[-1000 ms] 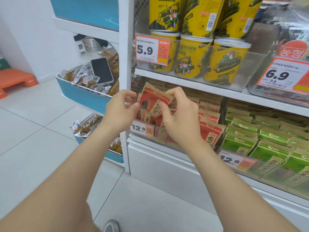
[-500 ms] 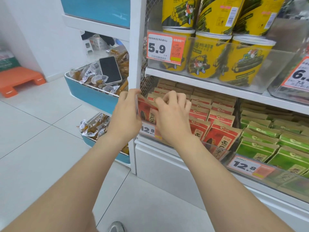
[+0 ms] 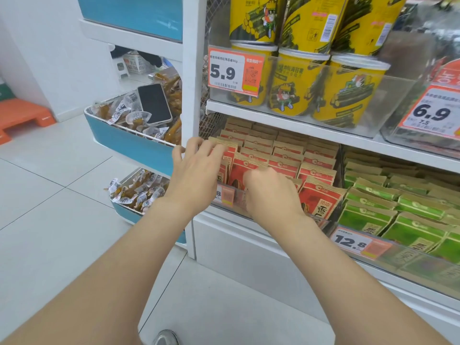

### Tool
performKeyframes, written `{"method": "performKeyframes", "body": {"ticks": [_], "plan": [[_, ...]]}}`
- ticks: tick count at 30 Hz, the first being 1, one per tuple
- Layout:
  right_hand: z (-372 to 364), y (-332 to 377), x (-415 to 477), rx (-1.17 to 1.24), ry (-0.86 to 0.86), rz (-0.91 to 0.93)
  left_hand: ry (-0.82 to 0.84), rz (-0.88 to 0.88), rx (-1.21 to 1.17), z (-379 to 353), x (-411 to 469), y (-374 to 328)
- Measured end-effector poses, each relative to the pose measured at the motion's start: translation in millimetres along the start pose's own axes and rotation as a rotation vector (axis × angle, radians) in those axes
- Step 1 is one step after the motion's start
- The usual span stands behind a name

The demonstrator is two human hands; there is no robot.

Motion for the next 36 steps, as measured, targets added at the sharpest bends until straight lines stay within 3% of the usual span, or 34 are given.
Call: {"method": "performKeyframes", "body": {"ticks": [4,10,25,31,36], "plan": [[-11.1,0.3,-9.4,-0.087,0.091,0.006,0.082,-0.073,-0.018,-6.3,-3.5,-13.1],[-26.4,2.6,-16.2,-0.159,0.128,0.108,0.144,-0.006,-0.074,-6.9,-9.6,-7.2],[3.4,13.9,-19.4,-0.11,0.041,0.21,0.065,0.129,-0.209,25.1,-2.1,-1.8],[-0.9,32.7,-43.7,-0.106,0.117,0.252,0.256,0.162,-0.101,24.0,-18.9,6.6],[-0.7,25.8,-51.1,-0.101,0.134,0.254,0.308,0.153,-0.087,30.9,-25.2,8.1]]}}
Point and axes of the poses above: each hand's wrist, its own x-axis towards the middle knuckle, its own z-axis out of the back of the hand, y = z × x, the point moved 6 cm from there along x, towards the middle knuckle, and after that the axes turned 9 degrees about -y, right-handed, at the moved point
